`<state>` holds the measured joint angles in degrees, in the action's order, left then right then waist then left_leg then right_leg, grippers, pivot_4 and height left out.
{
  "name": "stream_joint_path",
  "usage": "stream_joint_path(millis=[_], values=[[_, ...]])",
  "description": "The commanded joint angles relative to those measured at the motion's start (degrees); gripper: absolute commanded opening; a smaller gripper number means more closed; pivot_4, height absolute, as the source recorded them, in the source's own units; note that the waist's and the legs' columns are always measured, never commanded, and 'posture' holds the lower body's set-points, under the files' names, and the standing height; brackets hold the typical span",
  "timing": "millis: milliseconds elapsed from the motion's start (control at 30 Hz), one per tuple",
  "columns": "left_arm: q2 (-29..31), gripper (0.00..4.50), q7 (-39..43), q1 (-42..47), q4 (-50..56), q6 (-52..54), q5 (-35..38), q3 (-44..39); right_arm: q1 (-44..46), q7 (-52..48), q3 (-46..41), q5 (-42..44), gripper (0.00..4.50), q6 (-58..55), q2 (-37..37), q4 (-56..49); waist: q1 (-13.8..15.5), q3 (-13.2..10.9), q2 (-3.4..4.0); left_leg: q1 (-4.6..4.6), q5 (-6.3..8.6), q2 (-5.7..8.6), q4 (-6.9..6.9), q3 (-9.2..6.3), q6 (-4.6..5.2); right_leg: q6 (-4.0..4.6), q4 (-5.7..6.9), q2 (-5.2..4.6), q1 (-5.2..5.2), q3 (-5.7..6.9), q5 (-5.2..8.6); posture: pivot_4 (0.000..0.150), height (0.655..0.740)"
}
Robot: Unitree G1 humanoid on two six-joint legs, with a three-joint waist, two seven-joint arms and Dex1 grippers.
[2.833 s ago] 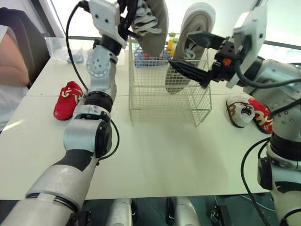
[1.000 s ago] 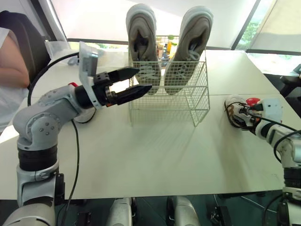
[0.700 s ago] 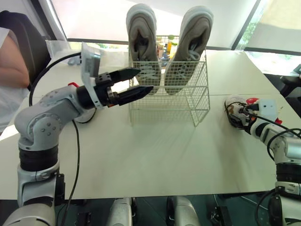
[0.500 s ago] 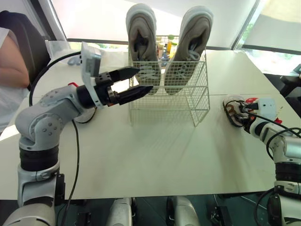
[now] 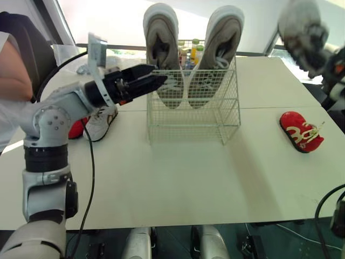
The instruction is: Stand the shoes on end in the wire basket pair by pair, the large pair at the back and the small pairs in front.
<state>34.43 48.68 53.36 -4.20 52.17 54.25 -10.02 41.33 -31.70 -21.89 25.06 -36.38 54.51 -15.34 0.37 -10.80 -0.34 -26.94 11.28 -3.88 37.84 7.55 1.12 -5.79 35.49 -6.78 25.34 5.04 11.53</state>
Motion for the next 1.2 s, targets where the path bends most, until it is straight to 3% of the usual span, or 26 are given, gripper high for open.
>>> stream_joint_path(millis=[33, 267, 600, 700, 867, 933, 967, 1133, 1200], values=[[1.1, 4.5, 3.7, 5.4, -4.6, 2.1, 1.2, -1.2, 2.1, -8.6, 3.9, 3.2, 0.18, 5.6, 1.8, -7.6, 0.0, 0.0, -0.02, 0.01, 0.0, 0.0, 0.0, 0.0, 0.0, 0.0, -0.02, 0.0, -0.02, 0.0, 0.0, 0.15, 0.74], [2.1, 4.5, 9.7, 13.5, -13.7, 5.0, -0.6, -0.1, 5.5, -19.3, 15.6, 0.4, 0.18, 15.0, 1.2, -10.8, 0.2, 0.0, -0.02, -0.1, 0.01, 0.02, 0.13, 0.01, 0.02, 0.06, -0.1, -0.03, 0.0, 0.0, 0.0, 0.15, 0.74], [2.2, 4.5, 14.9, 13.0, -12.1, 7.4, -3.1, 2.9, 8.5, -25.1, 22.9, -5.2, 0.18, 24.0, -2.7, -6.8, 0.1, 0.0, -0.02, -0.15, 0.01, 0.02, 0.14, 0.04, 0.04, 0.03, -0.08, -0.03, 0.04, 0.0, -0.01, 0.15, 0.74], [2.5, 3.67, 16.4, 12.0, -11.3, 8.1, -3.6, 3.5, 10.0, -25.9, 23.7, -6.4, 0.18, 25.2, -3.6, -5.4, 0.1, 0.0, -0.02, -0.15, 0.01, 0.02, 0.14, 0.04, 0.03, 0.03, -0.07, -0.03, 0.05, 0.01, -0.01, 0.15, 0.74], [2.7, 1.24, 17.4, 11.6, -11.0, 8.5, -4.1, 3.2, 11.6, -26.8, 23.4, -7.6, 0.18, 25.7, -4.1, -3.4, 0.1, 0.0, -0.02, -0.16, 0.01, 0.02, 0.14, 0.04, 0.03, 0.04, -0.06, -0.03, 0.05, 0.01, -0.01, 0.15, 0.74], [2.3, 0.39, 16.8, 11.5, -11.2, 8.8, -3.9, 2.5, 11.9, -26.3, 22.8, -7.6, 1.19, 24.8, -4.3, -2.6, 0.1, 0.0, -0.02, -0.16, 0.01, 0.02, 0.15, 0.04, 0.03, 0.03, -0.06, -0.03, 0.05, 0.01, -0.01, 0.15, 0.74], [1.9, 0.29, 16.2, 11.4, -11.3, 9.0, -3.6, 1.9, 11.9, -26.1, 22.3, -7.3, 1.56, 23.9, -4.2, -2.3, 0.1, 0.0, -0.02, -0.16, 0.01, 0.02, 0.15, 0.04, 0.03, 0.02, -0.06, -0.03, 0.05, 0.0, -0.02, 0.15, 0.74], [-0.8, 0.3, 10.4, 11.2, -12.0, 9.6, -1.7, -3.0, 8.7, -23.0, 17.0, 0.1, 4.29, 11.6, -4.0, -3.1, 0.3, 0.0, -0.03, -0.17, 0.01, 0.01, 0.18, 0.03, 0.03, 0.0, -0.04, -0.04, 0.04, 0.0, -0.04, 0.15, 0.74], [-2.4, 0.3, 6.9, 10.9, -11.7, 10.2, -0.1, -6.0, 5.4, -20.3, 12.9, 5.9, 4.44, 3.8, -4.7, -3.9, 0.4, 0.0, -0.05, -0.17, 0.01, 0.02, 0.19, 0.01, 0.04, -0.03, -0.04, -0.04, 0.03, 0.01, -0.05, 0.15, 0.74]])
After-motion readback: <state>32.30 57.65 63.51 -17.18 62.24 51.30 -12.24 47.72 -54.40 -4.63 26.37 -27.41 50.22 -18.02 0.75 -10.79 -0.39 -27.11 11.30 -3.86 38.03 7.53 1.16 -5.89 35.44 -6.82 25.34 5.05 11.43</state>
